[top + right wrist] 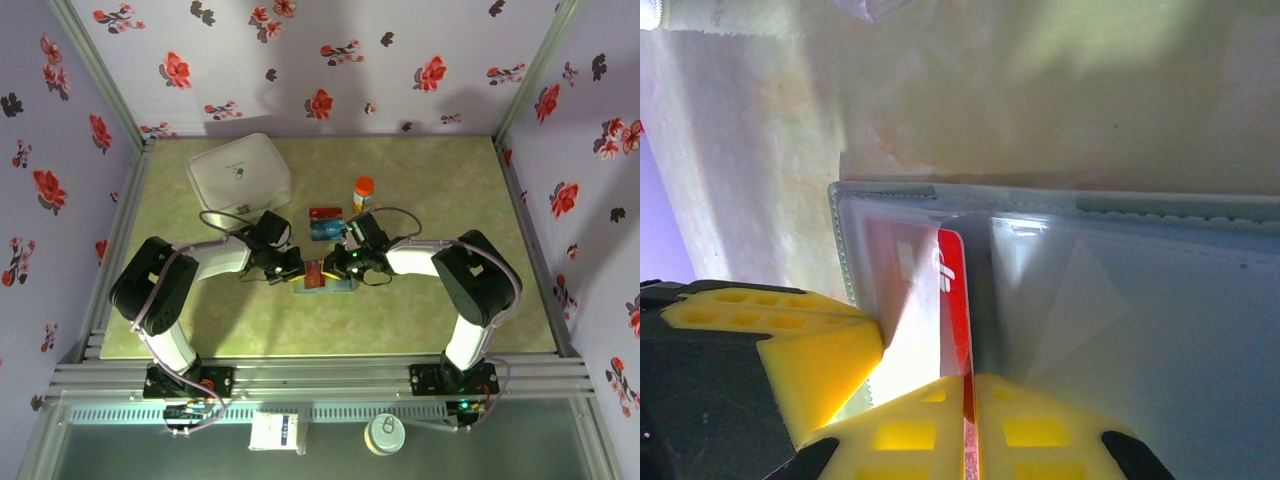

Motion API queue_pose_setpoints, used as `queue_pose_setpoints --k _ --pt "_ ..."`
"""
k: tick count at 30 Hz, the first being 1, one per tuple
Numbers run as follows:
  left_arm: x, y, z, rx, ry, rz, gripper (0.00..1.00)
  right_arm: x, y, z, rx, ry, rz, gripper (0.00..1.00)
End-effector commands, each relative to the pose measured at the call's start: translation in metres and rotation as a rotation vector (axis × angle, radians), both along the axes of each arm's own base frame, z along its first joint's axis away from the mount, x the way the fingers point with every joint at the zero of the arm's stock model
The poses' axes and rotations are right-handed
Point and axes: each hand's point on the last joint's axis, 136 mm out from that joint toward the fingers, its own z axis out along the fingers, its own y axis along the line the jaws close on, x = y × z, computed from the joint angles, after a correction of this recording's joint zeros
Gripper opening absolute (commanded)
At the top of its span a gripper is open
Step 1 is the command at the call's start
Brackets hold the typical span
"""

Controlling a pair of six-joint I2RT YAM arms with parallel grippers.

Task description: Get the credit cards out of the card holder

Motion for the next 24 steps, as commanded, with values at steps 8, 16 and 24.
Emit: queue_pose_setpoints --k 8,16,24 --pt "-0.008 0.008 -0.016 0.063 0.04 -0.012 0.0 0.001 0.011 0.0 0.082 0.016 0.014 0.13" --pt "-0.007 0.008 -0.014 0.066 0.039 -0.011 0.0 0.001 0.001 -0.007 0.051 0.014 -0.005 0.09" --pt "-0.009 0.01 -0.017 0.077 0.043 -0.014 0.0 0.002 -0.03 -0.003 -0.02 -0.012 -0.043 0.06"
